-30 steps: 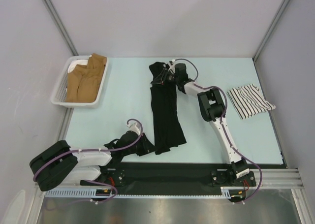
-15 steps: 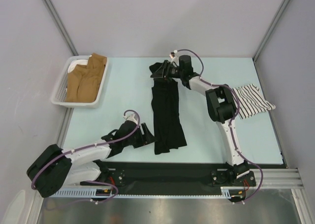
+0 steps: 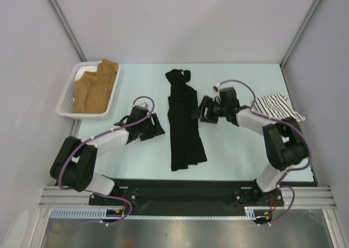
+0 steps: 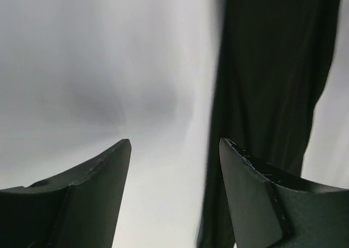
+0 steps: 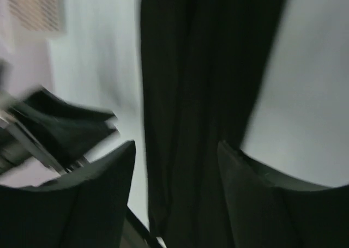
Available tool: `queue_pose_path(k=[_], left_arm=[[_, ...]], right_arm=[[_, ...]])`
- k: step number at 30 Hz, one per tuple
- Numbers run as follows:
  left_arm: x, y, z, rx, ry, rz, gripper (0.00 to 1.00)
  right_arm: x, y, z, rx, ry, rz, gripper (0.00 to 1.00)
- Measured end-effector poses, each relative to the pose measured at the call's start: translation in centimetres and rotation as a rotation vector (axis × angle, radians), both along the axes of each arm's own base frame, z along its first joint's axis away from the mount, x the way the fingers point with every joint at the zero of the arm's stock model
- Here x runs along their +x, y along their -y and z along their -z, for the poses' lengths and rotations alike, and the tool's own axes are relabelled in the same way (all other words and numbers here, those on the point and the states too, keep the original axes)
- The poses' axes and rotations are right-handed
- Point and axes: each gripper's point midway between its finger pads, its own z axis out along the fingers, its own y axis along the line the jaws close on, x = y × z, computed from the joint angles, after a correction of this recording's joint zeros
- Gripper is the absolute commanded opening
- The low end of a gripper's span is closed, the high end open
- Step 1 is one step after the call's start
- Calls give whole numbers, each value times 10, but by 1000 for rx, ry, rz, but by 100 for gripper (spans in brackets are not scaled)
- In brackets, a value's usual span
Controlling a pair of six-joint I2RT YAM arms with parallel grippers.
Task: Fold and stack the tank tops
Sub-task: Fold the tank top
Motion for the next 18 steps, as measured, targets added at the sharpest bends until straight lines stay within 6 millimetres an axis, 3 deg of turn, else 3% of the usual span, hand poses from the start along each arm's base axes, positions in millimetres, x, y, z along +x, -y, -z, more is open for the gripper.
queue_pose_path(k=[4, 8, 13, 18], left_arm=[[43, 16, -13, -22, 34, 17, 72], [80, 23, -15, -33, 54, 6, 72], [124, 37, -12, -44, 64, 5, 65], [165, 53, -5, -52, 72, 8, 58]], right_arm=[[-71, 24, 39, -152, -93, -3, 68], [-127, 43, 59, -246, -135, -20, 64], [-164, 64, 74, -313, -163, -12, 61], [-178, 56, 78, -342, -155, -52, 54]])
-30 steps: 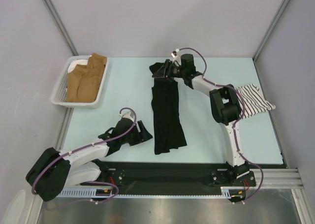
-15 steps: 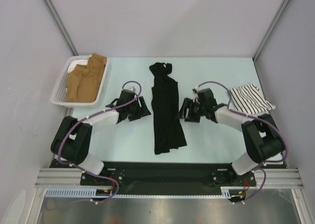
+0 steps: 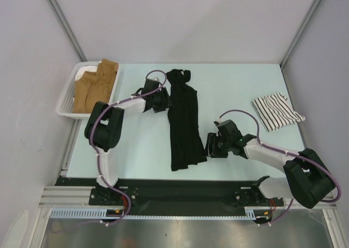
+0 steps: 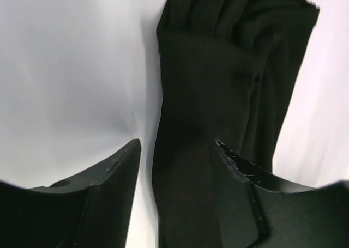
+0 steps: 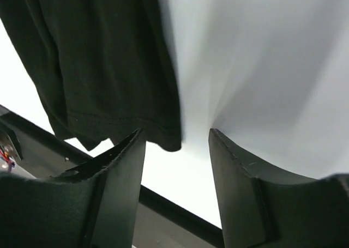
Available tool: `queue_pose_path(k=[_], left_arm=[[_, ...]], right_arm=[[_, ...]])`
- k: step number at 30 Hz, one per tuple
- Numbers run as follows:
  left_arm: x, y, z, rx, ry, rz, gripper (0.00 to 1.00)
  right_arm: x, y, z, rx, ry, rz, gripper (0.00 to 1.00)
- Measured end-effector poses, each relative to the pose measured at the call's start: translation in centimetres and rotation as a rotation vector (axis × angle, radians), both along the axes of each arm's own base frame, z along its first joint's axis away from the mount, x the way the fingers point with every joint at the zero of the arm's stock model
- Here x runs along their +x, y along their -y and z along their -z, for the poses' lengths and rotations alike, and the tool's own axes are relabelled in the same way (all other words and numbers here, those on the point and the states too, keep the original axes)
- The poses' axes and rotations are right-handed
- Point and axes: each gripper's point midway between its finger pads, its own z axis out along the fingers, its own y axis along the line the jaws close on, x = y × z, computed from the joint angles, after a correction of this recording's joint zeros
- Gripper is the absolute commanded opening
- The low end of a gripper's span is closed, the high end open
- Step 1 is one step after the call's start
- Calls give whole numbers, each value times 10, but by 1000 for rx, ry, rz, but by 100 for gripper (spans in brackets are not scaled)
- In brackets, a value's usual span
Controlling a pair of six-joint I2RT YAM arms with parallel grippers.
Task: Fold and stack the tank tops
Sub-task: Fold the tank top
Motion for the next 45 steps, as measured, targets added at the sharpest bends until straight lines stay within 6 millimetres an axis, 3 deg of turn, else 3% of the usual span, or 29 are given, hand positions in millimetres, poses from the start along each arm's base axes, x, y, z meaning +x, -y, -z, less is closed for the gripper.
queue_pose_path(k=[5, 10, 12, 17, 19, 20, 21, 23, 24, 26, 27, 29, 32, 39, 41, 45], left_arm=[[23, 9, 10, 3, -8, -2, 45], [38, 15, 16, 2, -9, -3, 20], [41, 16, 19, 2, -15, -4, 7], [53, 21, 18, 1, -7, -3, 1], [58, 22, 18, 3, -9, -4, 7], [60, 23, 17, 4, -6, -5, 16], [62, 24, 17, 5, -3, -3, 36], [66, 27, 14, -6, 0, -2, 54], [67, 27, 12, -8, 7, -1, 68], [69, 29, 5, -18, 27, 5, 82], [67, 27, 3, -12, 36, 2, 84], [52, 19, 1, -1, 32, 0, 87], [11, 0, 2, 32, -8, 1, 88], [-100, -36, -3, 63, -35, 20, 84], [-133, -32, -1, 65, -36, 56, 81], [-196, -5, 13, 61, -64, 175, 77]], right_arm=[[-7, -8, 6, -32, 5, -21, 26], [-12, -7, 11, -83, 9, -21, 0], [-16, -6, 11, -95, 7, -18, 0], [-33, 5, 11, -137, -10, -11, 0], [-39, 10, 12, -142, -14, -4, 0], [-43, 13, 12, -141, -17, 3, 0], [-45, 15, 12, -140, -19, 4, 0], [-48, 18, 12, -144, -25, 15, 0], [-48, 18, 12, -144, -28, 20, 1], [-48, 18, 12, -142, -31, 24, 3], [-48, 17, 12, -141, -32, 25, 4], [-48, 16, 12, -138, -34, 24, 4], [-48, 15, 12, -130, -36, 20, 6], [-48, 14, 12, -129, -38, 19, 7], [-49, 14, 12, -129, -38, 19, 6], [-49, 15, 12, -130, -40, 18, 6]])
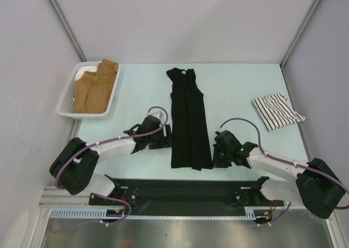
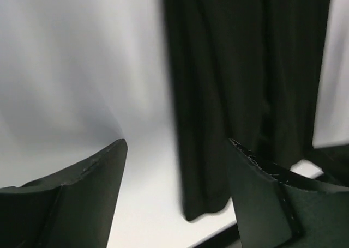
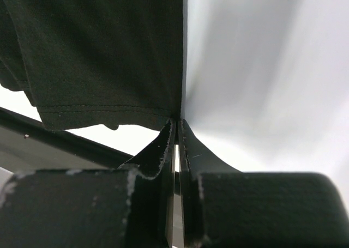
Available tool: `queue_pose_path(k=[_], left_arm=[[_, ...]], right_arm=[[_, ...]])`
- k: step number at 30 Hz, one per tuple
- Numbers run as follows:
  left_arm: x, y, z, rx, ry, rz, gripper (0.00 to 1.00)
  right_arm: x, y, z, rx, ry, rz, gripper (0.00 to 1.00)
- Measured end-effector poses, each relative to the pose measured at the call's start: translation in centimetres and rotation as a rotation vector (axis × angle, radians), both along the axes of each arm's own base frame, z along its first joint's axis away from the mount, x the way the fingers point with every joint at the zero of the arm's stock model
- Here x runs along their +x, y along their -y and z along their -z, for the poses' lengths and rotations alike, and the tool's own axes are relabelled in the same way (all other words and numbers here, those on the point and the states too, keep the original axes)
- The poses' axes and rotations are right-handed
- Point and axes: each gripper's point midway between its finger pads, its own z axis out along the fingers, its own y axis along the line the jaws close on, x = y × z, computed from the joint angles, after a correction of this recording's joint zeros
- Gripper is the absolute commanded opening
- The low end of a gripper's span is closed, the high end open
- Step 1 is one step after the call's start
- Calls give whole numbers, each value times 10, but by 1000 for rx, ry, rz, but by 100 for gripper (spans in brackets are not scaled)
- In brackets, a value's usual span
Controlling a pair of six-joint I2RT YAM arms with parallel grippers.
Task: Fold and stack the tank tops
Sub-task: Fold the tank top
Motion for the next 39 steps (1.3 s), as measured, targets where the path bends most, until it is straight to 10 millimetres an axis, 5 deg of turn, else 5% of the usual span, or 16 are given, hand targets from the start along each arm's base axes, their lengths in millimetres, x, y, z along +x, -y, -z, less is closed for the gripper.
queue_pose_path(k=[5, 13, 19, 22, 25, 27, 33, 34, 39], left_arm=[[-48, 32, -2, -59, -2, 91, 74], [-75, 38, 2, -110, -35, 48, 60], [-99, 45, 11, -157, -85, 41, 33], [-108, 46, 13, -172, -106, 26, 35], [-111, 46, 12, -183, -111, 7, 50], [-113, 45, 9, -197, -110, -5, 52], [-118, 31, 16, -181, -123, -54, 17], [-118, 30, 18, -175, -124, -58, 0], [-110, 35, 19, -142, -118, -66, 0]], right_arm=[[-2, 2, 0, -6, -4, 0, 5], [-4, 4, -2, -8, -7, 1, 4], [-5, 5, -5, -5, -3, 1, 3], [-5, 5, -6, -2, 0, 1, 2], [-6, 6, -6, -3, -2, 1, 1], [-6, 6, -6, -4, -2, 1, 1], [-6, 6, -6, -3, -1, 1, 0], [-6, 6, -6, -2, -1, 1, 0], [-6, 6, -7, 0, 0, 1, 0]])
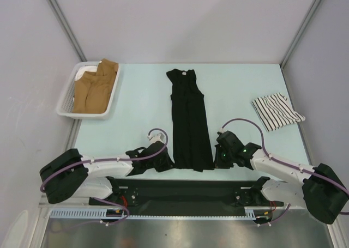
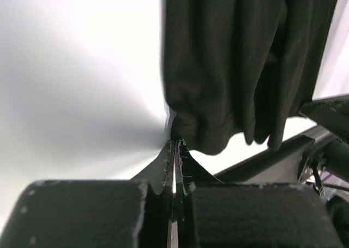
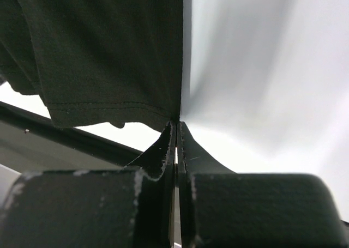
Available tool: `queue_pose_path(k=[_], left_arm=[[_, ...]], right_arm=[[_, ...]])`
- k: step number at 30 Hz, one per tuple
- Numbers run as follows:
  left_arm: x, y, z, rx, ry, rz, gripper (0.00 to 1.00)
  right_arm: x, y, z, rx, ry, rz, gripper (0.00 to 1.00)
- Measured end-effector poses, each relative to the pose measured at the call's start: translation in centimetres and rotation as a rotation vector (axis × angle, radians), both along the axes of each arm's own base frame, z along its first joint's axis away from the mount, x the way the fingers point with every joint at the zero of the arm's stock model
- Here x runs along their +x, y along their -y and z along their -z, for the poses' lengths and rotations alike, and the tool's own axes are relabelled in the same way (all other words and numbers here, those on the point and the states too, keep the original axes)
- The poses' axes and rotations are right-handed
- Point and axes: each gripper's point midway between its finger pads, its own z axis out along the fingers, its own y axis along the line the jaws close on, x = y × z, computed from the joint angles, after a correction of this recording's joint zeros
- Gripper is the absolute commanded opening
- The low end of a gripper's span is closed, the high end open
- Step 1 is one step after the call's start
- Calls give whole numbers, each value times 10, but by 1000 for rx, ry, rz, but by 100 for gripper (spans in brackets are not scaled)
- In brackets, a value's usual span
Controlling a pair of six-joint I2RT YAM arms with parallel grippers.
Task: Fold and stack the tank tops
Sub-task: Fold the tank top
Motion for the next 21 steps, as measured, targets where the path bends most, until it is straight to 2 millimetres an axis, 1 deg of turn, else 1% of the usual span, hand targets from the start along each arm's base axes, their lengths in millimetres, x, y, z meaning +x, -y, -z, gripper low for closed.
queue_pose_path(k=[2, 4, 6, 9, 11, 13, 17, 21], left_arm=[[4, 3, -3, 12, 4, -1, 0], [3, -1, -3, 27, 7, 1, 0], [-1, -8, -4, 46, 5, 8, 0], [-10, -24, -4, 95, -3, 24, 0], [-15, -35, -6, 129, -6, 30, 0], [-17, -40, -11, 144, -2, 43, 0], [-6, -38, -24, 151, 10, 52, 0], [10, -27, -37, 160, 28, 65, 0]], right_arm=[[-1, 0, -2, 2, 3, 0, 0], [-2, 1, -5, 8, 7, 2, 0], [-3, 2, -9, 18, 16, 5, 0], [-3, 3, -16, 20, 19, 5, 0], [-1, 1, -23, 23, 23, 3, 0], [5, -4, -33, 30, 39, -2, 0], [19, -12, -48, 37, 72, -11, 0], [31, -13, -51, 26, 78, -7, 0]])
